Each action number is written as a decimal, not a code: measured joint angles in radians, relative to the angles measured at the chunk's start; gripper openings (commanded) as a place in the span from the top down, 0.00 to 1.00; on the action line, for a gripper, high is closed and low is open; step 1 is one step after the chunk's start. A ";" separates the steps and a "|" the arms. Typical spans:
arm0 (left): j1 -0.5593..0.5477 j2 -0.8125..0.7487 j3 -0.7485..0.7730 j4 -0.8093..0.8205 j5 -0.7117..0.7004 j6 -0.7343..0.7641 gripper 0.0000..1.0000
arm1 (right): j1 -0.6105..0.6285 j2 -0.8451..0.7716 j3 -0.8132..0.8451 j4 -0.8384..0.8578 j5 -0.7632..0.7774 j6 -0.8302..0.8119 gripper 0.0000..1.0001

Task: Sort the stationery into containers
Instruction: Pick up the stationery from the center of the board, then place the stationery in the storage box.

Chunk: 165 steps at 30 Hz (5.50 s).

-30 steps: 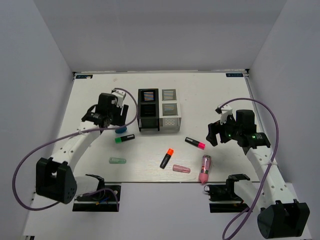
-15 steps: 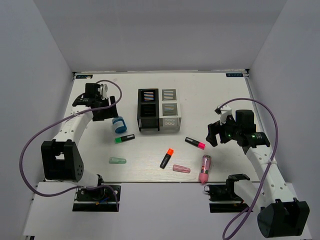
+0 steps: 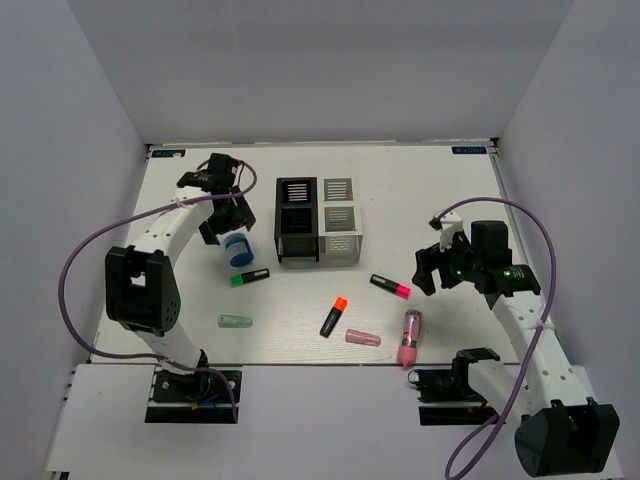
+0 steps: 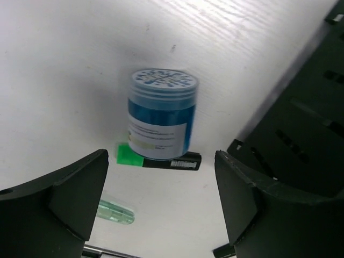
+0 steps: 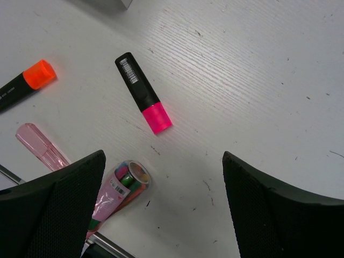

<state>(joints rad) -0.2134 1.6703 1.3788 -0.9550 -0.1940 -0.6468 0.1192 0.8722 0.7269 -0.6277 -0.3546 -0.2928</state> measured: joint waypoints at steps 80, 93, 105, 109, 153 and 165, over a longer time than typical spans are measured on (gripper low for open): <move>-0.347 -0.175 -0.027 0.577 -0.049 0.476 1.00 | 0.000 0.004 -0.005 -0.001 0.004 -0.024 0.72; -0.390 0.058 -0.049 0.983 -0.217 0.604 1.00 | -0.001 0.004 -0.015 0.001 0.005 -0.025 0.70; -0.384 0.072 -0.097 1.122 -0.280 0.606 1.00 | -0.001 0.004 -0.018 0.001 0.008 -0.025 0.69; -0.377 0.092 -0.097 1.135 -0.291 0.599 1.00 | -0.001 0.004 -0.018 0.001 0.008 -0.025 0.69; -0.362 0.208 -0.097 1.150 -0.309 0.498 0.58 | 0.000 0.004 -0.019 0.001 0.031 -0.026 0.42; -0.362 0.122 -0.186 1.165 -0.322 0.483 0.01 | 0.000 0.004 -0.019 0.001 0.030 -0.030 0.34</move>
<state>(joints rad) -0.5751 1.7927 1.1931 0.2096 -0.5163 -0.1638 0.1188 0.8761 0.7082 -0.6266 -0.3248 -0.3229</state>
